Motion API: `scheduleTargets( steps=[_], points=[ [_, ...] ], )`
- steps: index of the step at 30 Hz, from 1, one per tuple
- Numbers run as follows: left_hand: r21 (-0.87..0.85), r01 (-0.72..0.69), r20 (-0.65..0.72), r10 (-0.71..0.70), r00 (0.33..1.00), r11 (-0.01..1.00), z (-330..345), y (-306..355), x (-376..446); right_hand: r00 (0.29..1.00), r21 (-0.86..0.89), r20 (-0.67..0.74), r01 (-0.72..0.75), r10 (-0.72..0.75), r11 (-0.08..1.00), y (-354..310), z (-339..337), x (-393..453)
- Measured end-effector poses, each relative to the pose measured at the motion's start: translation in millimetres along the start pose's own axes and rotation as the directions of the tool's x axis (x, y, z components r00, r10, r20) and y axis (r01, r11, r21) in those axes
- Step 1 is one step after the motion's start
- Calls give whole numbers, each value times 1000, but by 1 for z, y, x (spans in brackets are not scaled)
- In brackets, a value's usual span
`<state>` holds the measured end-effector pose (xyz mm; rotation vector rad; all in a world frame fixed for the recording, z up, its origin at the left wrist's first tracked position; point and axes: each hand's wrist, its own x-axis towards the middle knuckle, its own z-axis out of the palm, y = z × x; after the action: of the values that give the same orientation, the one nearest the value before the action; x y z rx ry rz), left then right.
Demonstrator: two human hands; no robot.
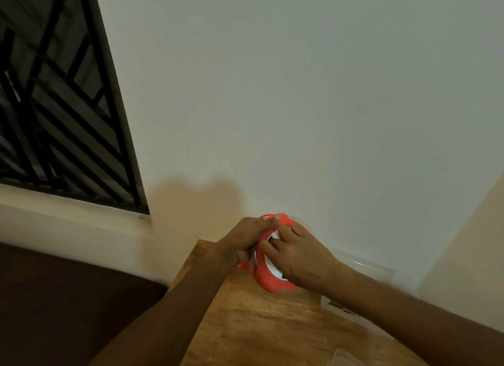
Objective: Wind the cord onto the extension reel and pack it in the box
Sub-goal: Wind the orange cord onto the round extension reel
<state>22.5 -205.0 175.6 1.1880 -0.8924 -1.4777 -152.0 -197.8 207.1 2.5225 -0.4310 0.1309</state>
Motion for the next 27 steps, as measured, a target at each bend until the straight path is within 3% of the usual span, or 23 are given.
scheduleTargets(
  steps=[2,7,10,13,15,18,20,22,24,27],
  points=[
    [6,-40,2,40,999,999,-5,-3,5,998,-27,48,-35,36,999,2,9,7],
    [126,-187,-38,193,980,974,-7,-3,7,991,-42,-40,-133,131,990,-1,22,22],
    [-15,-256,-134,252,958,966,4,-14,7,927,125,-83,-355,366,927,16,22,27],
    [-126,-300,-289,254,923,946,24,-32,6,751,306,39,-637,659,707,29,26,29],
    [-113,-342,-387,276,880,933,36,-39,10,589,458,148,-753,794,473,27,32,28],
    [47,-419,-430,397,811,907,42,-40,15,300,704,273,-709,914,22,14,45,24],
    [190,-445,-395,483,781,875,39,-39,17,215,770,308,-628,927,-110,3,54,22],
    [247,-419,-373,485,791,874,33,-39,18,245,792,327,-598,913,-123,-3,56,19],
    [104,-352,-375,365,852,930,25,-39,21,384,806,292,-592,876,-9,-8,51,11],
    [-68,-236,-318,204,926,969,8,-32,21,684,670,104,-585,722,457,-12,42,-10]
  ],
)
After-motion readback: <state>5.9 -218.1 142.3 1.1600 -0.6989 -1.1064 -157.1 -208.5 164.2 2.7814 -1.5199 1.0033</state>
